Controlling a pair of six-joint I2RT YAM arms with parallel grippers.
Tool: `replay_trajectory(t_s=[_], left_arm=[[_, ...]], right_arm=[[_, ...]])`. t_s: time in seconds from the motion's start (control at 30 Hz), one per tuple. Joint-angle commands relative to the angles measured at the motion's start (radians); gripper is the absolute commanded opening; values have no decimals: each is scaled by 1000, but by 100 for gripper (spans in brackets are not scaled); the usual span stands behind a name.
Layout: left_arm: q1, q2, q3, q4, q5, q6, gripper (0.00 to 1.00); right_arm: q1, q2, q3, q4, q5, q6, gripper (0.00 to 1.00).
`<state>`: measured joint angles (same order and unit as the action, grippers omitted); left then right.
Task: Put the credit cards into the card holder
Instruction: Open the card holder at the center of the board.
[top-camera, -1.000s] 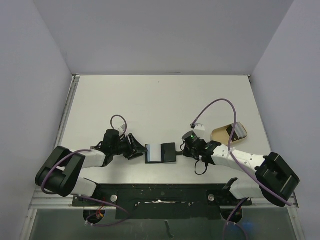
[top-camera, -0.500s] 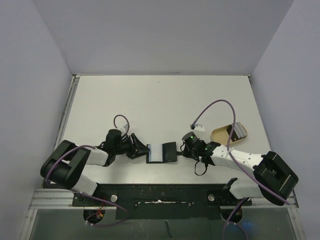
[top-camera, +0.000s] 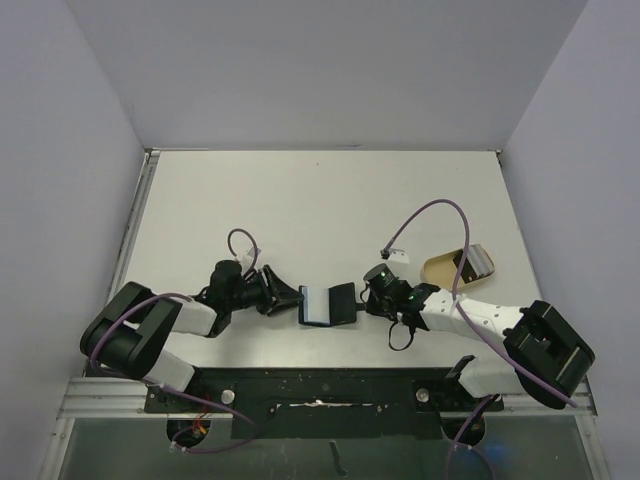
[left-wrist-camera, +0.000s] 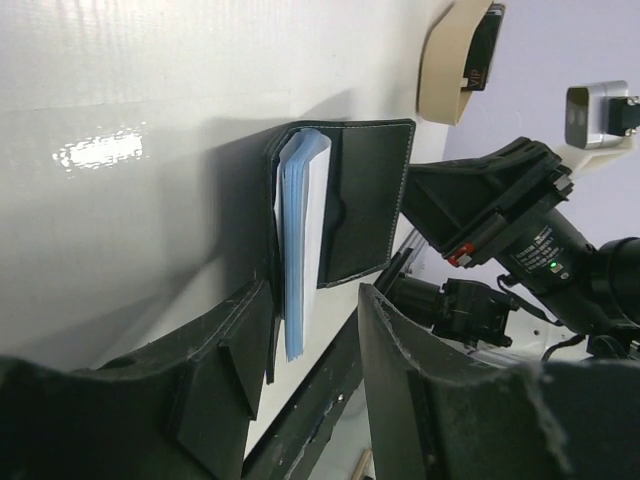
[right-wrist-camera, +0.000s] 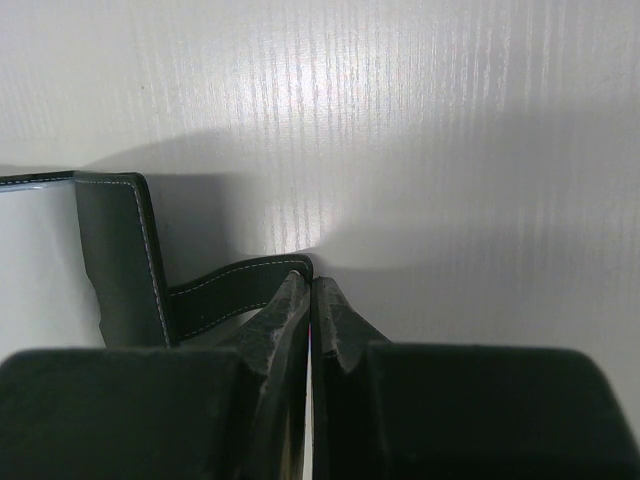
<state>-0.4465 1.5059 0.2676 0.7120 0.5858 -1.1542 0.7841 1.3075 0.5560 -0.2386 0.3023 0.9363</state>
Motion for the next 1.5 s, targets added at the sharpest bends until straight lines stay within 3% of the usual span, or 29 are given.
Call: replay_trajectory(t_s=[0.0, 0.3, 1.2, 1.47], left_arm=[[-9, -37, -3, 110, 22, -26, 38], [-42, 30, -14, 264, 34, -76, 38], [-154, 120, 29, 367, -59, -57, 34], [-174, 173, 49, 378, -81, -23, 23]], right_arm=[[-5, 12, -2, 38, 7, 12, 0], [-5, 5, -8, 50, 2, 12, 0], [1, 9, -16, 71, -5, 3, 0], [8, 1, -20, 67, -4, 10, 0]])
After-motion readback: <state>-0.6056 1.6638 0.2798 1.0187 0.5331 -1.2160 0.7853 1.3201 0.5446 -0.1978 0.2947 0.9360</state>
